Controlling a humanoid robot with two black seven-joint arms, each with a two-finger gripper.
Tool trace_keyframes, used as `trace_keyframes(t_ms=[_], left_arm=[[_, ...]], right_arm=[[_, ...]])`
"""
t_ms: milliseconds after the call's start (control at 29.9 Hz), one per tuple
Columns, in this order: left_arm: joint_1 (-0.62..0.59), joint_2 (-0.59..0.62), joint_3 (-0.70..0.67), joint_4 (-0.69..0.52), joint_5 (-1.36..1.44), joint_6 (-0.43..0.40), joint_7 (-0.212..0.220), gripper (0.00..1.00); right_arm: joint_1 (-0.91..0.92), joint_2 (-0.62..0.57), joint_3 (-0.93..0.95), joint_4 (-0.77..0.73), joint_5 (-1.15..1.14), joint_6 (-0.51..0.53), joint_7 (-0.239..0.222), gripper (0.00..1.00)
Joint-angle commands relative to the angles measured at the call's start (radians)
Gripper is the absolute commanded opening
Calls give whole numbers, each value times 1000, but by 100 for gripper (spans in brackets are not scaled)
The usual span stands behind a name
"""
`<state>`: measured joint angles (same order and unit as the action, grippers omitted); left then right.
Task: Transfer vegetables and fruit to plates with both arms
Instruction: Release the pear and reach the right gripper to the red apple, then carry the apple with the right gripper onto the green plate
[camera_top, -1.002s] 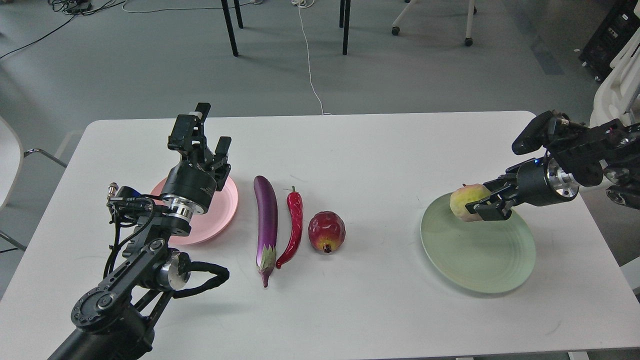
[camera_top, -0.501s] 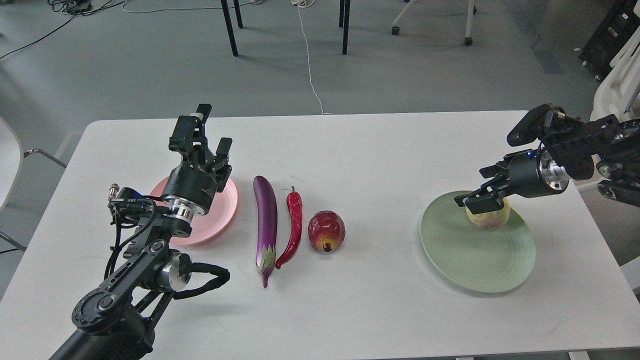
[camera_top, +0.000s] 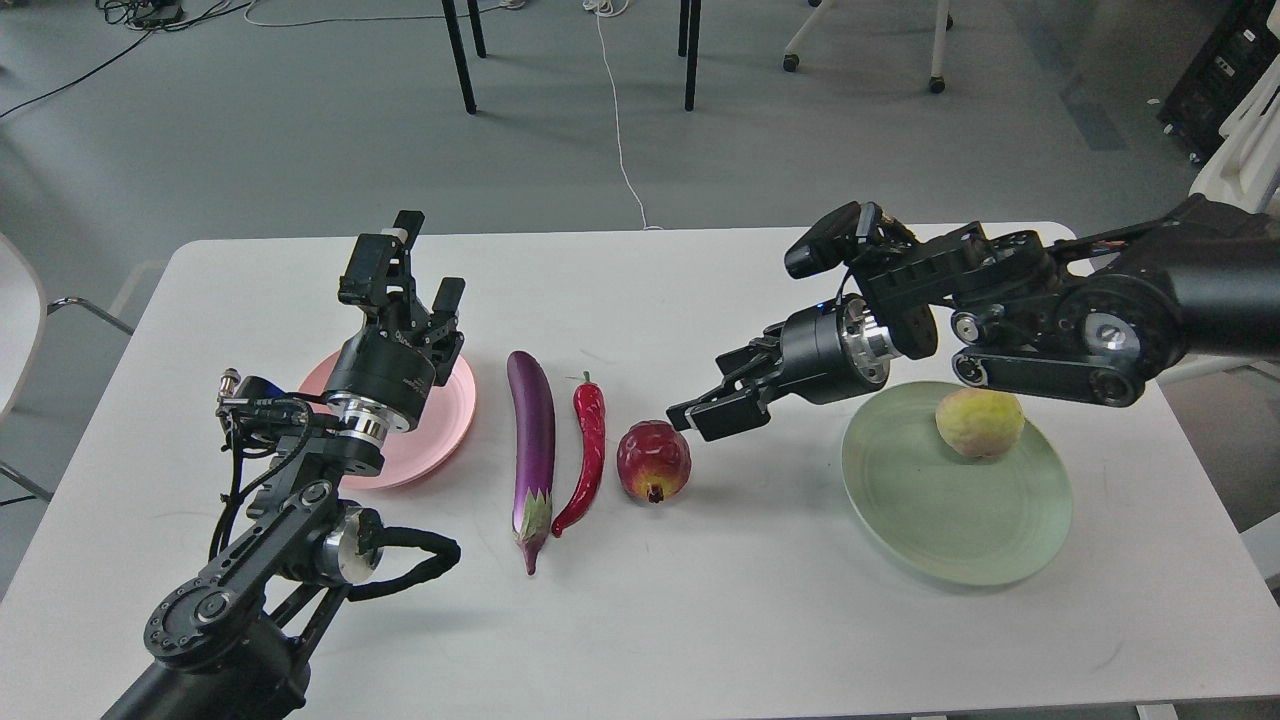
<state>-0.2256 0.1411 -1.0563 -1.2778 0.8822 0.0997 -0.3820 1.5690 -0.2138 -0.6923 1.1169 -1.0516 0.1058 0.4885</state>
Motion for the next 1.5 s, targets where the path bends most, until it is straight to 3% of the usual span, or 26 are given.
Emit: trace_keyframes(t_ms=[0, 167, 802, 902, 1002, 1102, 1470], left_arm=[[2, 0, -2, 0, 0, 0, 0, 99], [9, 0, -5, 0, 1, 0, 0, 99], [19, 5, -13, 0, 1, 0, -1, 99], [19, 6, -13, 0, 1, 0, -1, 99], [19, 5, -13, 0, 1, 0, -1, 99], [20, 5, -13, 0, 1, 0, -1, 99], [19, 5, -10, 0, 1, 0, -1, 99]], right_arm=[[-33, 108, -18, -104, 5, 0, 0, 97], [-90, 211, -53, -206, 5, 0, 0, 97], [-148, 214, -75, -261, 4, -41, 0, 95], [-147, 214, -108, -261, 4, -41, 0, 91], [-144, 214, -121, -258, 1, -41, 0, 71], [-142, 214, -119, -253, 2, -41, 0, 65], [-26, 171, -108, -146, 4, -41, 0, 61]])
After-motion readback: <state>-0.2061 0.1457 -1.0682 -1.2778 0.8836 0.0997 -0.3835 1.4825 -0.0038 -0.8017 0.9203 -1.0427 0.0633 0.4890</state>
